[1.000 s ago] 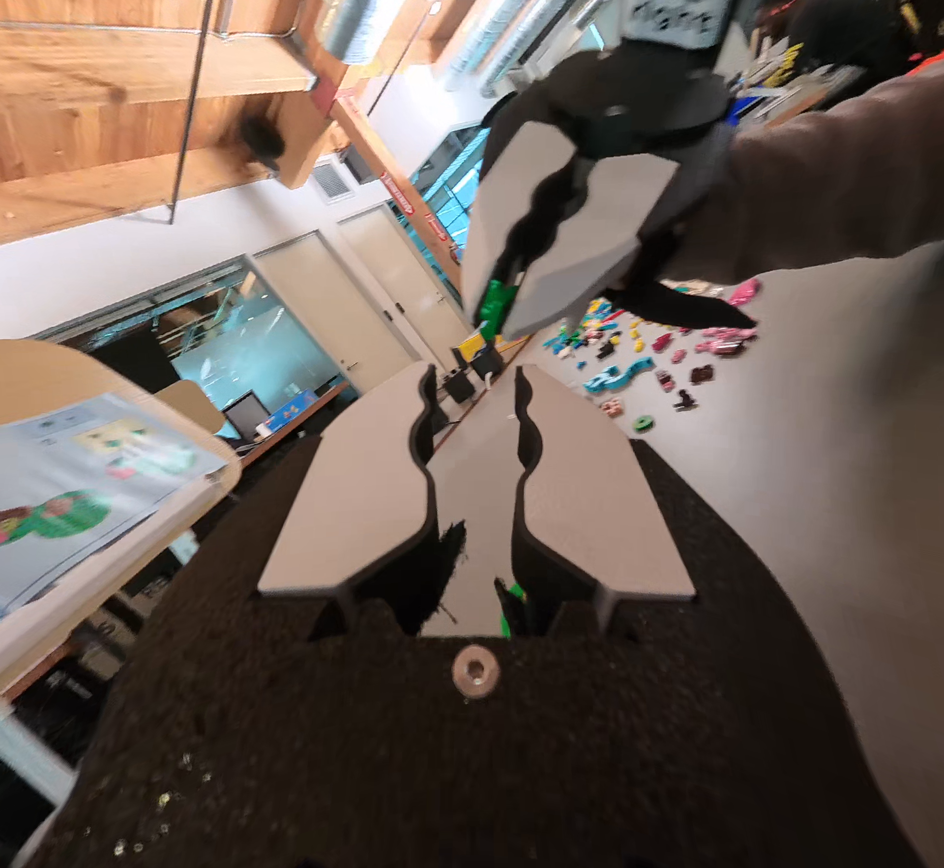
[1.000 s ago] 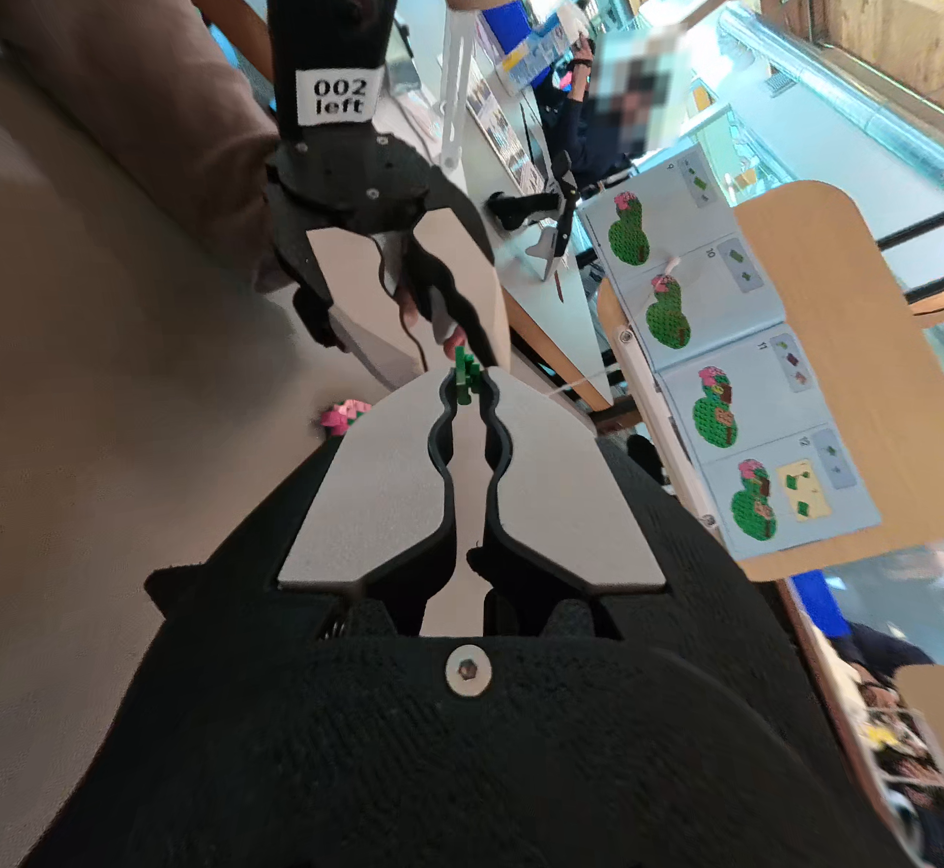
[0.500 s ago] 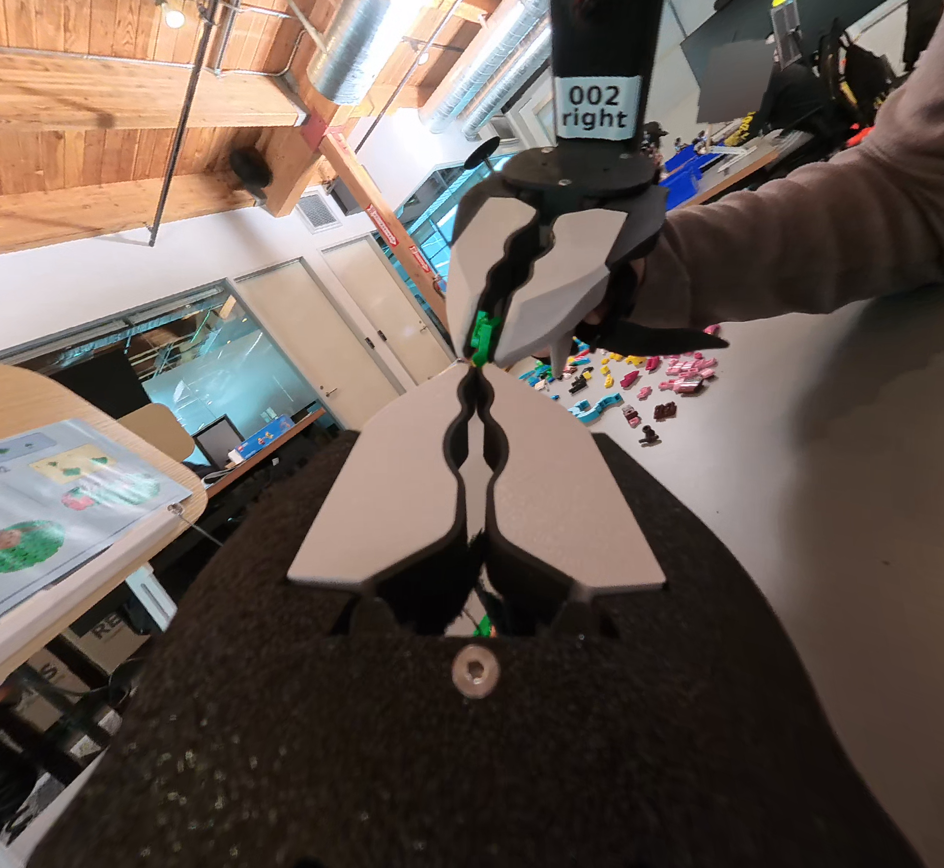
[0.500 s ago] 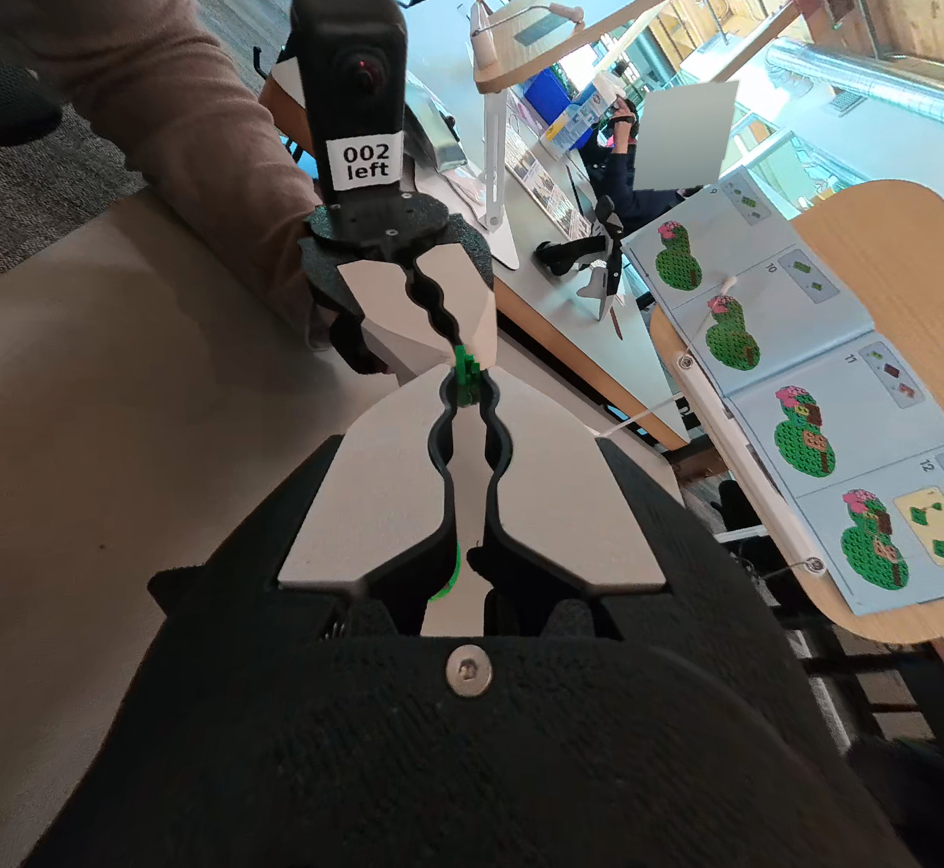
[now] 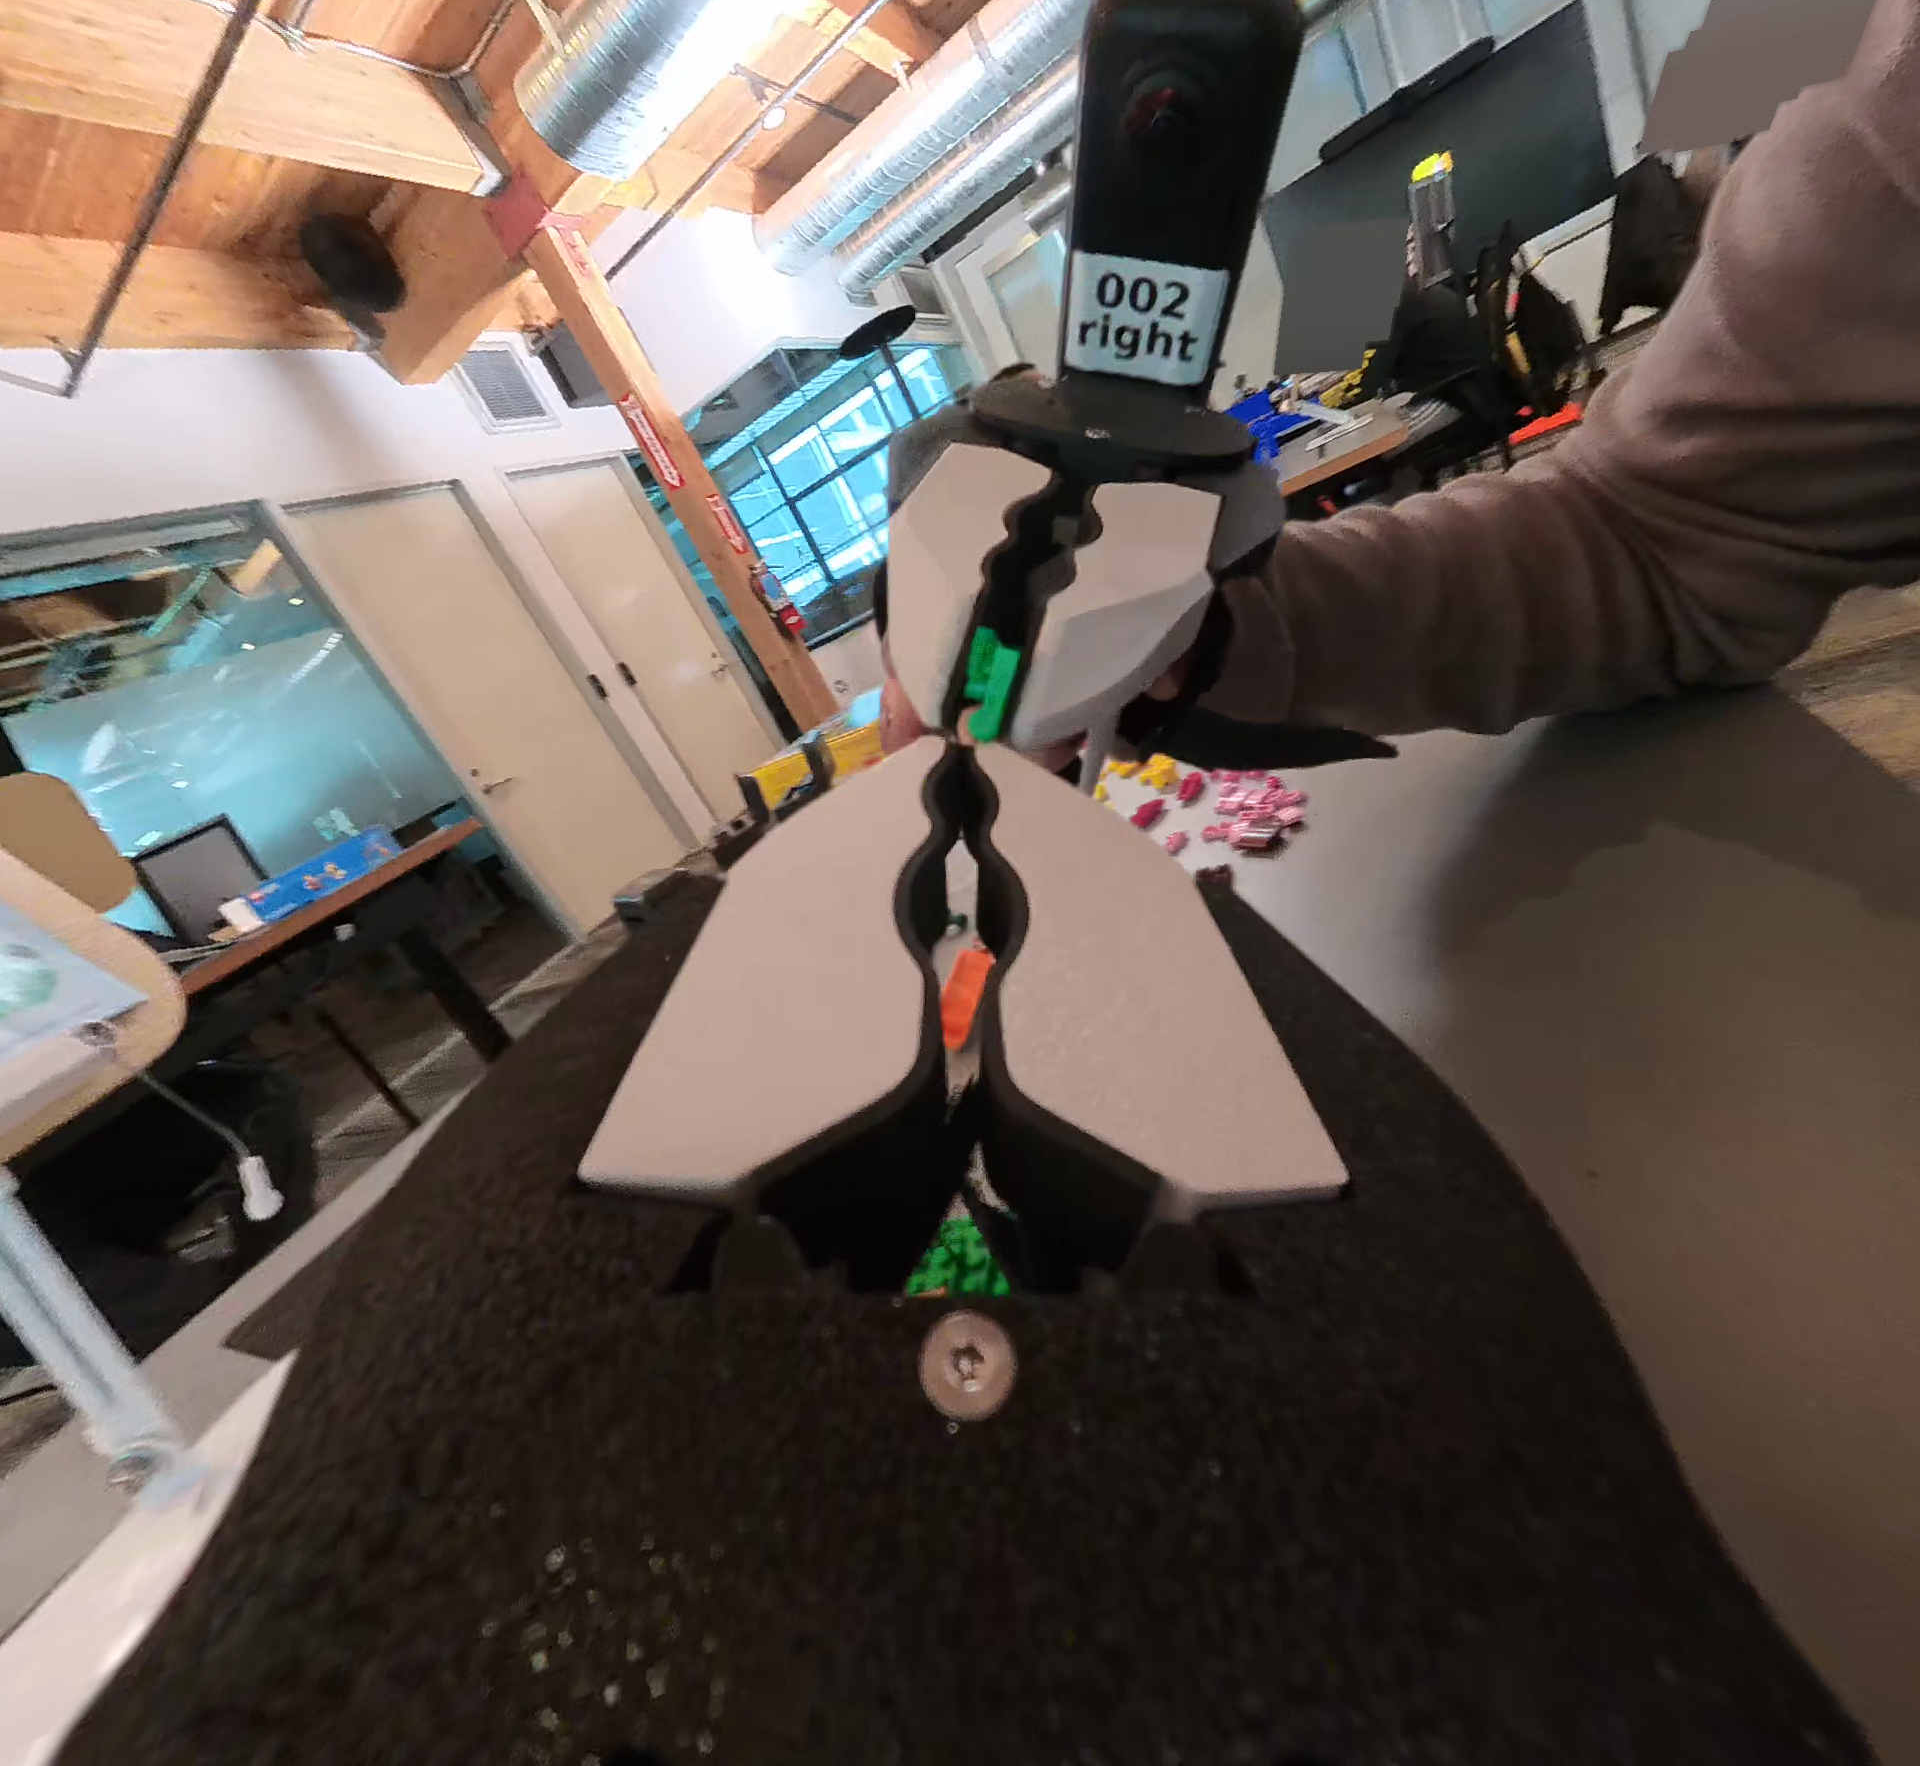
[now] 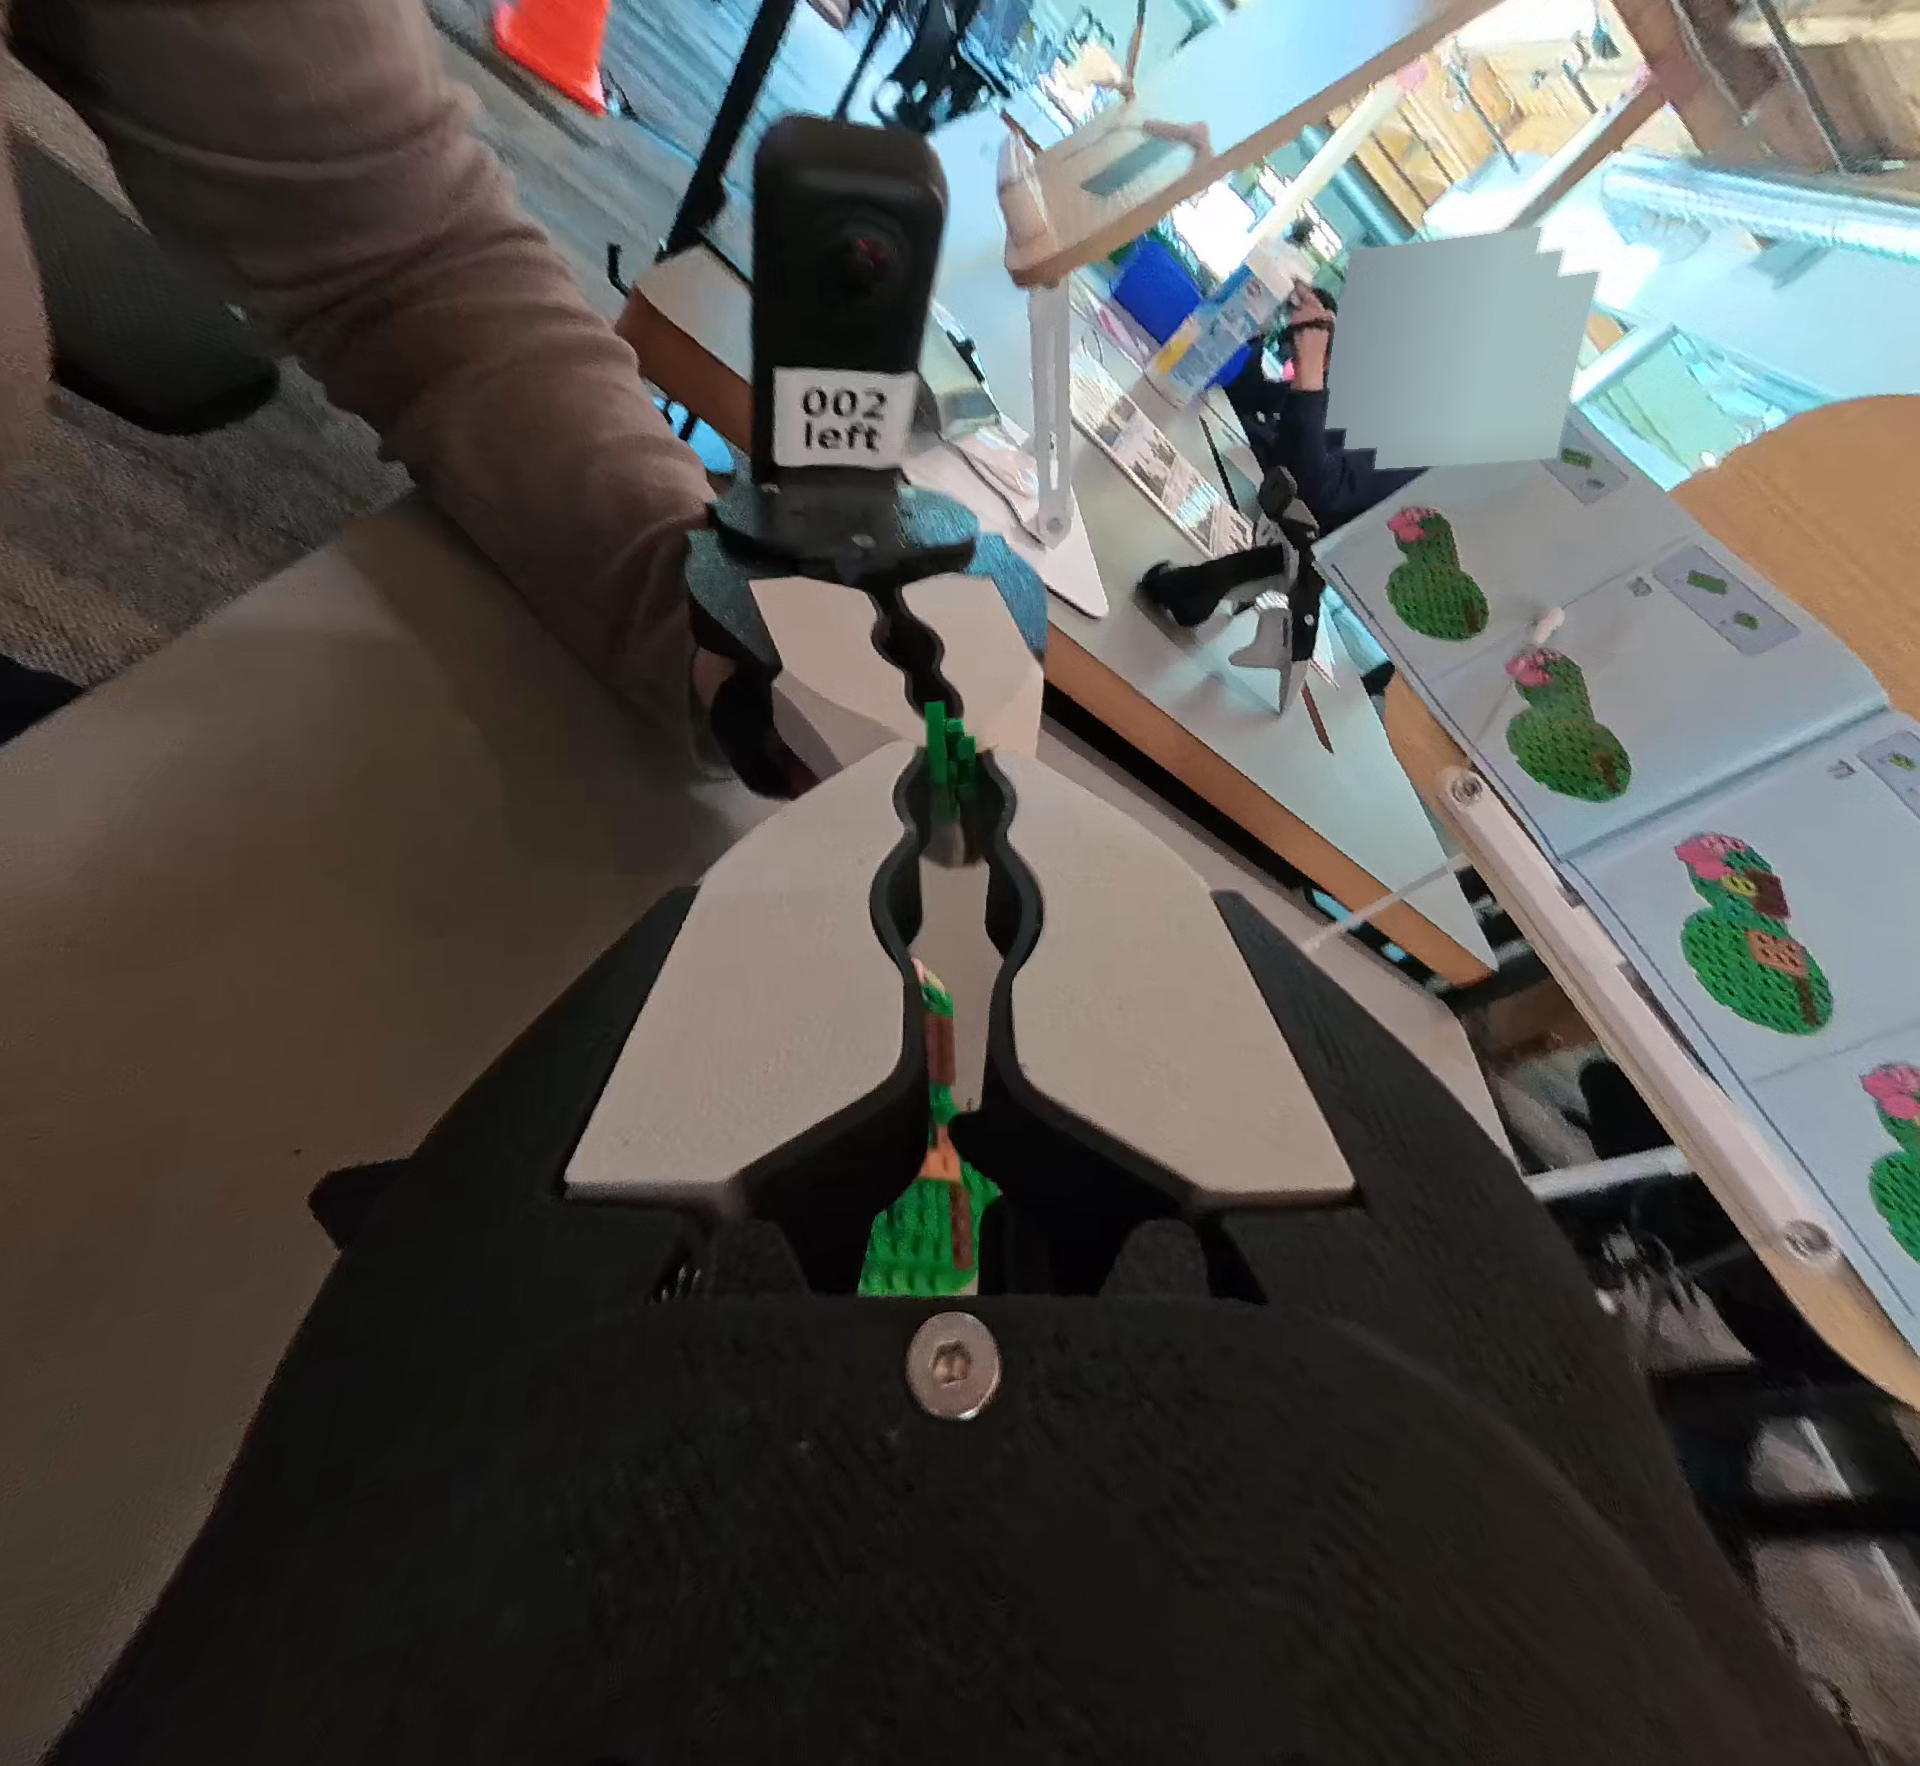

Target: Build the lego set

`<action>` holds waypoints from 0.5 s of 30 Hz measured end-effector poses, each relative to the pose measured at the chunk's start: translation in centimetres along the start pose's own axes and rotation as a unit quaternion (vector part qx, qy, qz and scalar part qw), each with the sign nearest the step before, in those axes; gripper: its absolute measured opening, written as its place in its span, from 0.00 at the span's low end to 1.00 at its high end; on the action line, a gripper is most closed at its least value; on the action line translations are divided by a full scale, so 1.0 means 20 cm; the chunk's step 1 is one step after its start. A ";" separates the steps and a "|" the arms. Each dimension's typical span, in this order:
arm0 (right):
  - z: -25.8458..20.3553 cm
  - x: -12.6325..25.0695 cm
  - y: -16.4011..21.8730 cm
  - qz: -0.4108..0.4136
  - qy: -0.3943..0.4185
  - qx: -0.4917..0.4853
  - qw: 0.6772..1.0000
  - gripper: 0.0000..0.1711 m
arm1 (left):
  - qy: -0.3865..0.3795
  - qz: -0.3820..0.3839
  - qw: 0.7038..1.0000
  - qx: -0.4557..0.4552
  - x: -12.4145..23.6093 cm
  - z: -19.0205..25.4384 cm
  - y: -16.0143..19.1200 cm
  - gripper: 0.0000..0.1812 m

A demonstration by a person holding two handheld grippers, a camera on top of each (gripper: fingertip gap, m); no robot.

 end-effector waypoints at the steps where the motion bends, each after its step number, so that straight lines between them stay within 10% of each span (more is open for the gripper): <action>1: -0.03 -0.02 -0.01 0.008 -0.010 0.004 1.000 0.04 | 0.005 0.000 1.000 0.011 0.00 0.01 0.01 0.00; 11: 0.00 0.02 0.03 -0.022 0.009 0.047 0.999 0.04 | -0.066 -0.024 0.996 -0.059 0.01 -0.08 0.05 0.00; 15: 0.01 0.04 0.04 -0.031 0.042 0.143 0.988 0.04 | -0.074 -0.049 0.986 -0.138 -0.01 -0.05 0.09 0.22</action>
Point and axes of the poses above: each gripper's, where its closed fingertips meet, x back along the fingers, y out of its underside, z = x × y across the jaws, the point moved 2 cm from there along x, back along the fingers, and after that the axes turned 13 degrees about x, right-handed, at the moved point
